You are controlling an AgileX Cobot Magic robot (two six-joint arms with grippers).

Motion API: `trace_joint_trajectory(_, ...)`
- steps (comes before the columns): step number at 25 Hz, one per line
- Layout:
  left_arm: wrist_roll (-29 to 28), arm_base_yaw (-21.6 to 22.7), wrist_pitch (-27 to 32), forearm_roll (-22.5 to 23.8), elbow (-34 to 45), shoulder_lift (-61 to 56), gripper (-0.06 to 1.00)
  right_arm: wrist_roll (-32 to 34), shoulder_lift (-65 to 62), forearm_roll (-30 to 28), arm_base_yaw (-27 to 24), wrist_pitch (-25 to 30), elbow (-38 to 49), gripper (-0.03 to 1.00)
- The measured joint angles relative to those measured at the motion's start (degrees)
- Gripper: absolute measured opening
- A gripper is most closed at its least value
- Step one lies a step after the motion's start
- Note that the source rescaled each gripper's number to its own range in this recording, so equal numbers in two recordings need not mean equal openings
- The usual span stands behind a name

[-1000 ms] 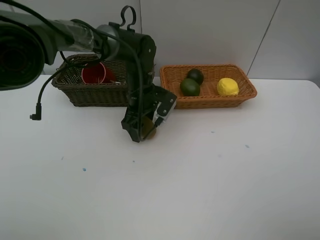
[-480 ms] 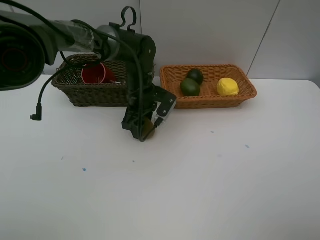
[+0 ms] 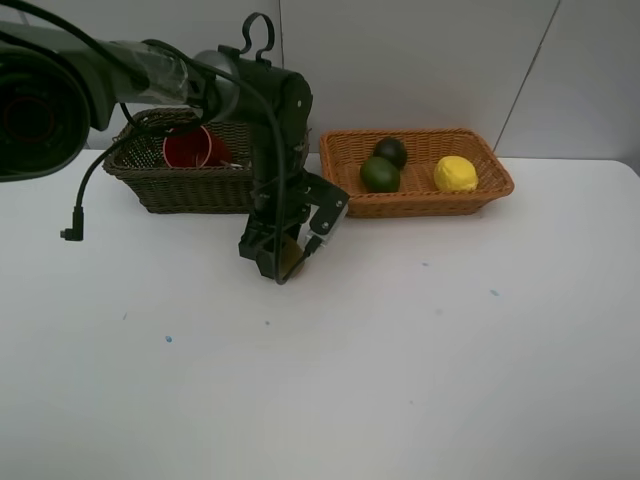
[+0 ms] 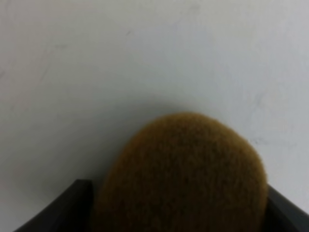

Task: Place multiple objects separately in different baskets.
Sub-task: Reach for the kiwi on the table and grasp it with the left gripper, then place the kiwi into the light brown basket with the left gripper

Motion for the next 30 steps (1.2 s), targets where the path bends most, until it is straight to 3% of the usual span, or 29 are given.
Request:
trace_joint_trajectory(12, 0.00, 0.00, 1.52, 0.10, -0.78, -0.59, 0.77, 0.00, 0.00, 0.00, 0.00, 0.00, 0.00, 1.00)
trace_joint_trajectory(24, -0.19, 0.00, 1.98, -1.28, -18.31, -9.71, 0.77, 0.00, 0.00, 0.00, 0.00, 0.00, 0.00, 1.00)
trace_joint_trajectory(30, -0.19, 0.00, -13.05, -4.25, -19.32, -9.24, 0.77, 0.00, 0.00, 0.00, 0.00, 0.00, 0.00, 1.00)
